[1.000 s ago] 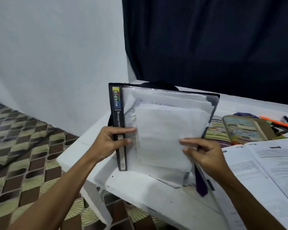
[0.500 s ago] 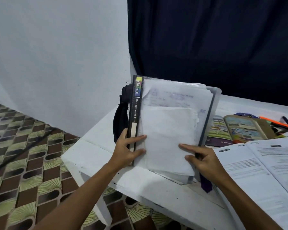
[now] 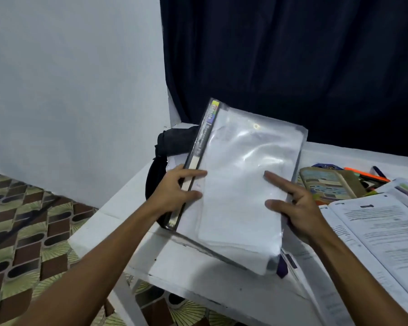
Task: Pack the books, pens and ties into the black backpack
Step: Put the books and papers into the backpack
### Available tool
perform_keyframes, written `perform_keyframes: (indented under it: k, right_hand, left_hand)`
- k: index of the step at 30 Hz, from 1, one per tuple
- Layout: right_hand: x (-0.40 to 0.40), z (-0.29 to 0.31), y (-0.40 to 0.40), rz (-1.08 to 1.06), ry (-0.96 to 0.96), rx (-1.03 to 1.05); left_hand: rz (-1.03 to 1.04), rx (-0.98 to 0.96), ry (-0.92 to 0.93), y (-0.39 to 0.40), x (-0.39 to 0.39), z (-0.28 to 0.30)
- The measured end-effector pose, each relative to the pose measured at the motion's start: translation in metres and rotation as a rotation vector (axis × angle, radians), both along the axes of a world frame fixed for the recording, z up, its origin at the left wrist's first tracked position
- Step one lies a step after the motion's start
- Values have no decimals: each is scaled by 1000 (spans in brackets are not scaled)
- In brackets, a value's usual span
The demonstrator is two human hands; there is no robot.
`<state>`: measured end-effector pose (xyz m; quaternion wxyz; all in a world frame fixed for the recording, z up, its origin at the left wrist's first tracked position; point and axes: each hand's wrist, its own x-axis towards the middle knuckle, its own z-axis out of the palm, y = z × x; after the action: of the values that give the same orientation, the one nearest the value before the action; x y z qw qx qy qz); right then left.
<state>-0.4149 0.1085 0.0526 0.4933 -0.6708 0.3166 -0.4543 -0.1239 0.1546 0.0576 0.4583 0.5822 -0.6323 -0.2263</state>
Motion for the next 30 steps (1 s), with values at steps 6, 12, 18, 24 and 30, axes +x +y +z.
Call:
perform_keyframes:
  k: [6,12,18,24,30]
  right_hand:
    - [5,8,-18,-205,-313,161]
    - [12,14,-32,-502,-456,134]
    - [27,29,-19,-535,-492,137]
    - [30,30,-17,-478,-298,-43]
    - [5,20,-16,-312,-826,162]
  left_hand:
    - [80,87,169,-27,-29,31]
    - [77,209,634,-13,-74,15]
    - [-108,123,1207,-31,-105,9]
    - [-98,121,1215,-38,-102,6]
    - [-68,138,1218,-36,-66,5]
